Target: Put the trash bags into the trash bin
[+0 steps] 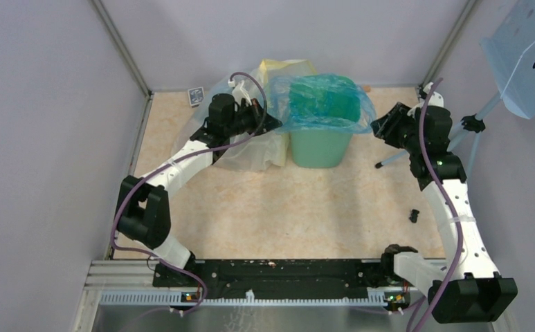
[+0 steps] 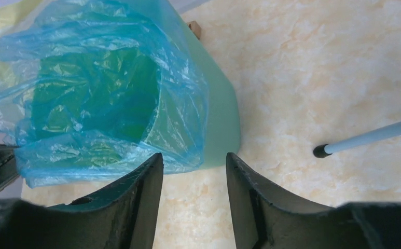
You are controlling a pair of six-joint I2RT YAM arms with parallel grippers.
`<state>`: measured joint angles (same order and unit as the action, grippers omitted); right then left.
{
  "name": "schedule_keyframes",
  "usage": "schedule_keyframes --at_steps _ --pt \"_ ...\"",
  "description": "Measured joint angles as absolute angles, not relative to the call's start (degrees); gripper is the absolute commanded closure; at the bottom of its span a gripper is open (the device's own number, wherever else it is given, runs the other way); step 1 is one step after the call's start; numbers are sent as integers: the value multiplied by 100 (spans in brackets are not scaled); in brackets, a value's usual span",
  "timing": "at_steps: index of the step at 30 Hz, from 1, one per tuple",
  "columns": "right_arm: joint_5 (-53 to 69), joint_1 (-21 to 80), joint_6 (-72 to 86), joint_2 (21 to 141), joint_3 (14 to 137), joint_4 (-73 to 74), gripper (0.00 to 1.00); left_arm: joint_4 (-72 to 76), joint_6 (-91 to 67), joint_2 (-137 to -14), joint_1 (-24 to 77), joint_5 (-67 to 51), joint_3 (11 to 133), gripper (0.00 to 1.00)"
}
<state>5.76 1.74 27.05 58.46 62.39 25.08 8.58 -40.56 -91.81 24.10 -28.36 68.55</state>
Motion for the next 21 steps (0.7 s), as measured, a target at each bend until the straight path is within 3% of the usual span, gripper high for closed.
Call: schedule_keyframes --at_steps 5,9,11,12,15,16,21 --pt "849 174 2880 5957 6075 2359 51 849 -4056 -9111 2410 -2873 6849 100" --pt "888 174 2991 6254 6075 2235 63 810 -4038 -9111 2410 -2869 6845 100" --pt "891 174 3050 6418 6075 2226 64 738 -4027 -9111 2410 -2864 6845 100" --pt "891 174 3070 6482 6075 2226 67 692 -4021 -9111 2410 -2858 6845 100" --pt "932 174 3131 6654 6075 2215 96 513 -3997 -9111 2410 -2847 6845 100" --pt "952 172 3159 6685 6075 2211 100 464 -3986 -9111 2410 -2847 6845 100" --pt "976 161 3212 6694 6075 2189 100 316 -3898 -9113 2410 -2849 6781 100"
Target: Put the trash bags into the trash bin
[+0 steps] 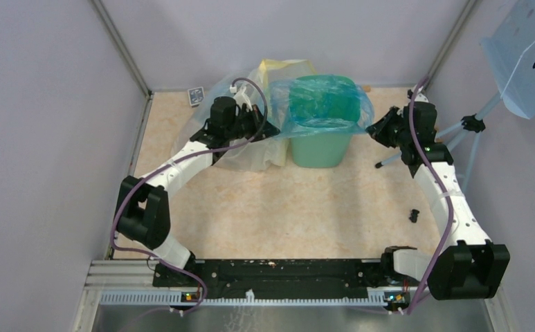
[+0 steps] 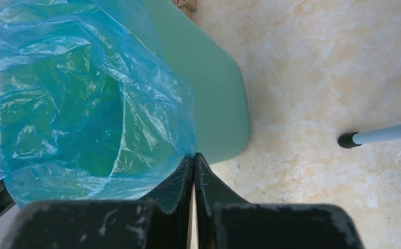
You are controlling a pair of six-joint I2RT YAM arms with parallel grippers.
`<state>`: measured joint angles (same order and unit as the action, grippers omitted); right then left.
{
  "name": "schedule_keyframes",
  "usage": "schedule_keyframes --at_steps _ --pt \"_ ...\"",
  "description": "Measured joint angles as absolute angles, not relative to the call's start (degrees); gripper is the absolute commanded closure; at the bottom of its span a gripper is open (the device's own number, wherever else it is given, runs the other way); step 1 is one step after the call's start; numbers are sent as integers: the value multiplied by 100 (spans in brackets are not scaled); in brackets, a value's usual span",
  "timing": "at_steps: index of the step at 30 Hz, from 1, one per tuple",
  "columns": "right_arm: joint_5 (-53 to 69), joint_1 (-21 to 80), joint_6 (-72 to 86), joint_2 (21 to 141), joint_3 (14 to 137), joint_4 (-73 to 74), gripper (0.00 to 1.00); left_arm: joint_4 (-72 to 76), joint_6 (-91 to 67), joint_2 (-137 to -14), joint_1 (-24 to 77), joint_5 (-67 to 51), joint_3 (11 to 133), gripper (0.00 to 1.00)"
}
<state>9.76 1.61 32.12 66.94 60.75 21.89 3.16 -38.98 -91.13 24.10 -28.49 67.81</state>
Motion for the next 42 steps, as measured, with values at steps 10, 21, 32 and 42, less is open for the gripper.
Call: schedule_keyframes --at_steps 10,21,32,42 --pt "858 82 3210 6823 5935 2064 100 165 -3680 -9319 2410 -2847 6816 100" --pt "703 -99 3011 7260 6025 1999 67 -47 -3387 -9598 2410 -2458 7470 51" --pt "410 -60 2281 6860 7030 2547 52 -869 -3280 -8952 2410 -803 7456 14" --pt "47 768 2012 7282 8029 3406 59 -1275 -3203 -7655 2613 327 7258 19"
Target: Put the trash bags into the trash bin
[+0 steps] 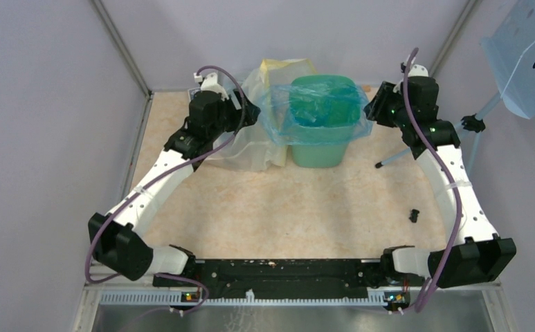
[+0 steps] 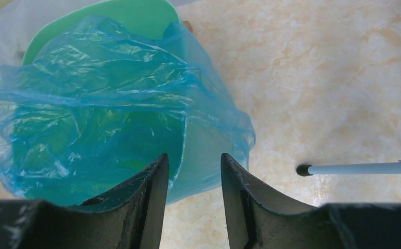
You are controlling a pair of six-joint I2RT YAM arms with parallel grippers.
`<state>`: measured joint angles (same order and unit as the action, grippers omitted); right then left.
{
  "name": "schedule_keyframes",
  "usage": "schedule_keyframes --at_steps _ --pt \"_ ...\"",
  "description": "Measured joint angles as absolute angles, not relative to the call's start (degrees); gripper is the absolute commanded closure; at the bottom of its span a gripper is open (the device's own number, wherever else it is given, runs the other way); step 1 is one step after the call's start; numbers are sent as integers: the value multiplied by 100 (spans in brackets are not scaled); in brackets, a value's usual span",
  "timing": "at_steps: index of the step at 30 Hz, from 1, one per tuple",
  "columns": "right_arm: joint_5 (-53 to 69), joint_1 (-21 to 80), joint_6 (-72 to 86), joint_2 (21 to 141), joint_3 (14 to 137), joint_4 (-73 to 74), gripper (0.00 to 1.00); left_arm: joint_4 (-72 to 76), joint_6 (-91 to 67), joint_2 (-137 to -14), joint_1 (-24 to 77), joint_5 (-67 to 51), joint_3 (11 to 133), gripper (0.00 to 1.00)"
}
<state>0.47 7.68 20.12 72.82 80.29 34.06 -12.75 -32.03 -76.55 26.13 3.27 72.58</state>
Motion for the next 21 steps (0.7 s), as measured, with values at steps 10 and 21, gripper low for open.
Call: schedule_keyframes --at_steps 10,21 --pt "-381 1190 2005 8256 8656 3900 60 -1527 -2849 -8394 3732 832 8300 17" --pt "-764 1374 1953 8556 8873 4106 60 -2196 -2366 -9983 3820 1142 9529 32"
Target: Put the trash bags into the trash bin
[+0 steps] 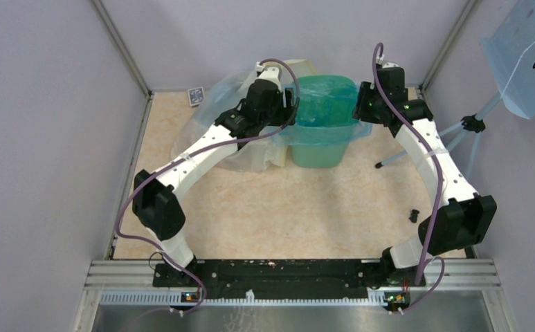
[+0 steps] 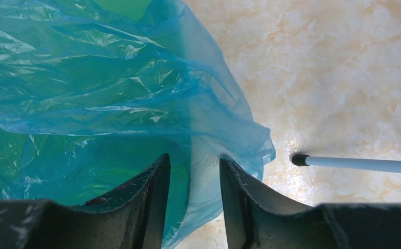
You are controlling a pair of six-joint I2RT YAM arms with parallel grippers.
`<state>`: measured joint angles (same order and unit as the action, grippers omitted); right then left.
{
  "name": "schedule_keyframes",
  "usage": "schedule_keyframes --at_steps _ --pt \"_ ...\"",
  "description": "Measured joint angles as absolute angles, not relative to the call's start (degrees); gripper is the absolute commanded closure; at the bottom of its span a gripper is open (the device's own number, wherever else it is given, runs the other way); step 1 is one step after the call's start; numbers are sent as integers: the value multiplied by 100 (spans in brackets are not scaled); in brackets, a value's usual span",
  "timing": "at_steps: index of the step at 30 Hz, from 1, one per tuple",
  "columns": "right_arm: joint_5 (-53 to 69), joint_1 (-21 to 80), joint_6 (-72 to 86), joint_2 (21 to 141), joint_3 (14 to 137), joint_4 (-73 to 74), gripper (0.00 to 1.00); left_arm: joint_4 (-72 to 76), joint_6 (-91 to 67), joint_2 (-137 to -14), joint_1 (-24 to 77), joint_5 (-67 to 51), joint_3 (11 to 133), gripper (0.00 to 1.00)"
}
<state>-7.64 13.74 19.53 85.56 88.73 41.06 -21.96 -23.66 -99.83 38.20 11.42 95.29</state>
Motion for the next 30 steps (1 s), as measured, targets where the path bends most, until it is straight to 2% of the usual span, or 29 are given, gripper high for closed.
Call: schedule_keyframes --at_steps 2,9,14,25,28,30 --pt "-792 1378 1949 8558 8873 4123 60 -2285 -2303 -10147 3822 1142 9765 39" --pt "-915 1378 1898 8453 8866 4121 56 -2569 -2202 -10855 3820 989 10781 75" --pt "-991 1378 1737 7931 8862 4110 53 -2877 -2067 -11187 3798 989 11251 100" --pt "-429 1378 1382 6545 8626 3857 52 -4185 -1428 -11146 3835 307 11839 100" --pt "75 1378 1299 6390 8449 3861 47 -4556 -1271 -11002 3830 8 11837 100" --pt "838 1376 1162 6307 8294 3874 45 -4781 -1131 -10816 3824 -204 11751 100"
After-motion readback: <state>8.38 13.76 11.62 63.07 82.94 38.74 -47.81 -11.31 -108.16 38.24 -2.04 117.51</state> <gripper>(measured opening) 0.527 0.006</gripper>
